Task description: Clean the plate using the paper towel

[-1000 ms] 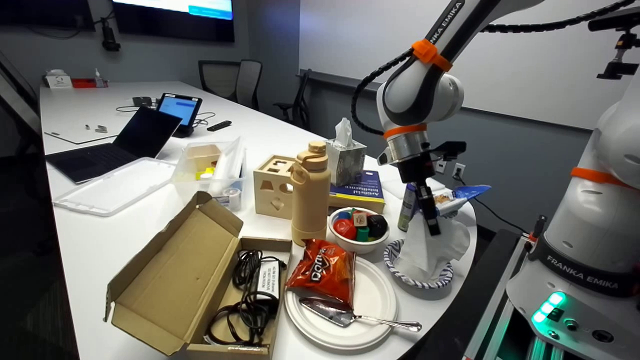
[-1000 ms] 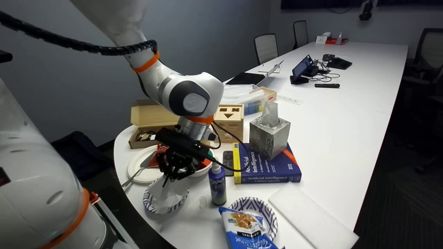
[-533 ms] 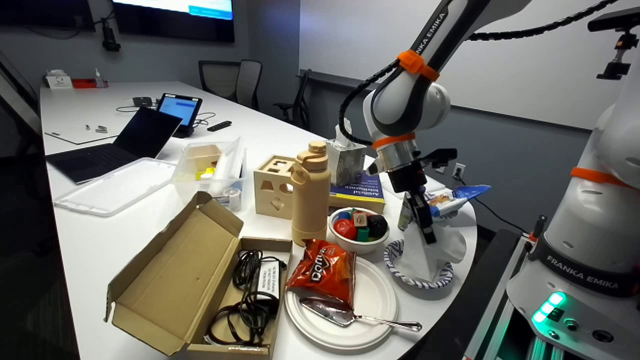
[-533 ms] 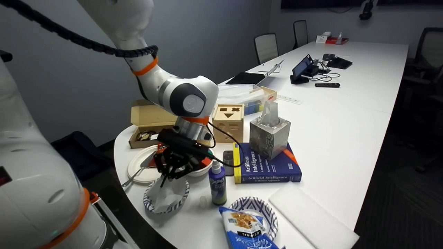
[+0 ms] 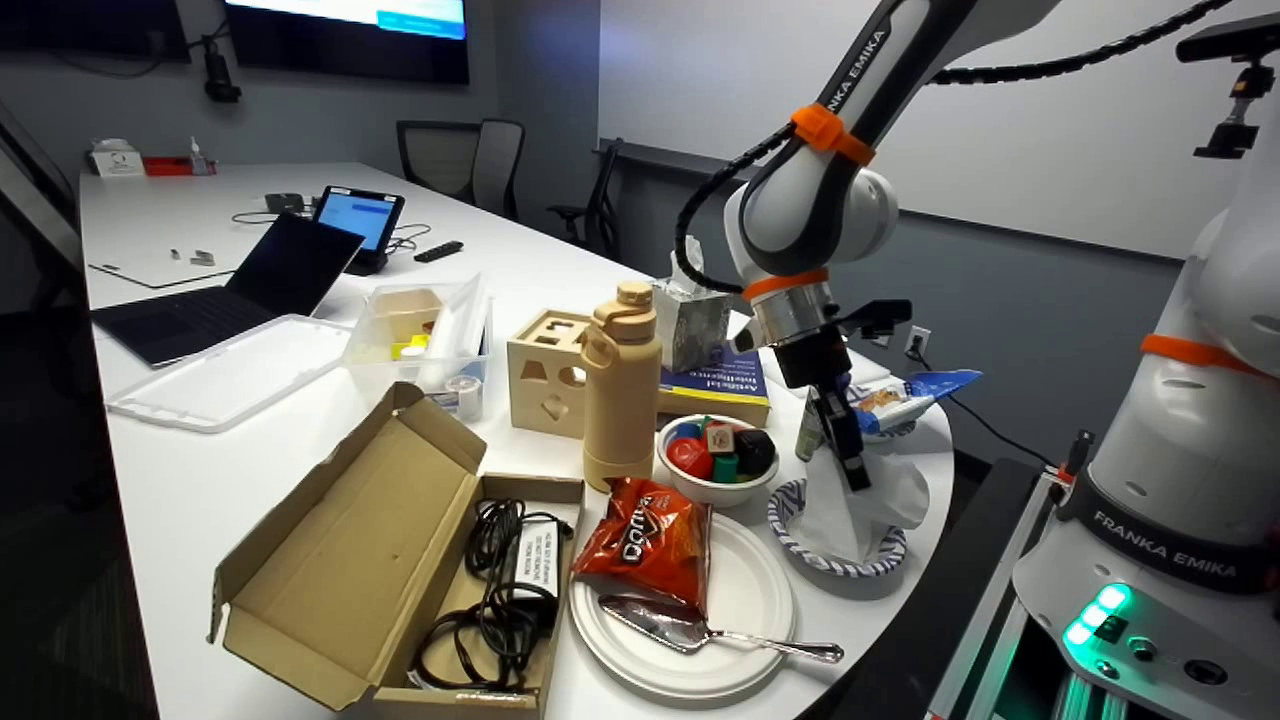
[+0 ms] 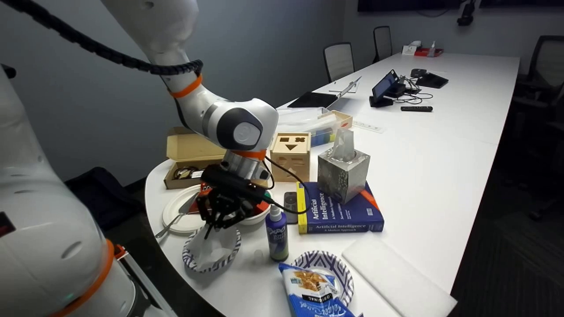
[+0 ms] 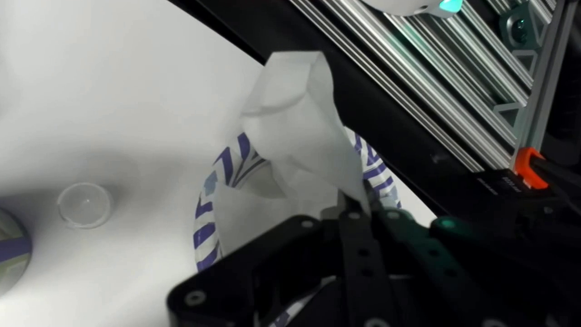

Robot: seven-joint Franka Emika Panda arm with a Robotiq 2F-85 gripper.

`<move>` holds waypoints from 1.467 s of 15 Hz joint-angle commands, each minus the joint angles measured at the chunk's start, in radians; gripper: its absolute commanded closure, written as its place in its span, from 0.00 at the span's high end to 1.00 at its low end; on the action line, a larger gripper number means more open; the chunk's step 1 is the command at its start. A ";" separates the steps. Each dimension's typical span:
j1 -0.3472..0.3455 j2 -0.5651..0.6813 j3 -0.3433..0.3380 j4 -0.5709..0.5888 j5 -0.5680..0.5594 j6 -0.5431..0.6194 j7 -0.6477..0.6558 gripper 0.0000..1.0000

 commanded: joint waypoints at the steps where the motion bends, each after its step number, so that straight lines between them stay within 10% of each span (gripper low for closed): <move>1: -0.001 0.018 0.019 -0.023 0.038 0.062 -0.024 0.00; 22: 0.008 0.098 0.093 -0.046 0.182 0.301 -0.061 0.00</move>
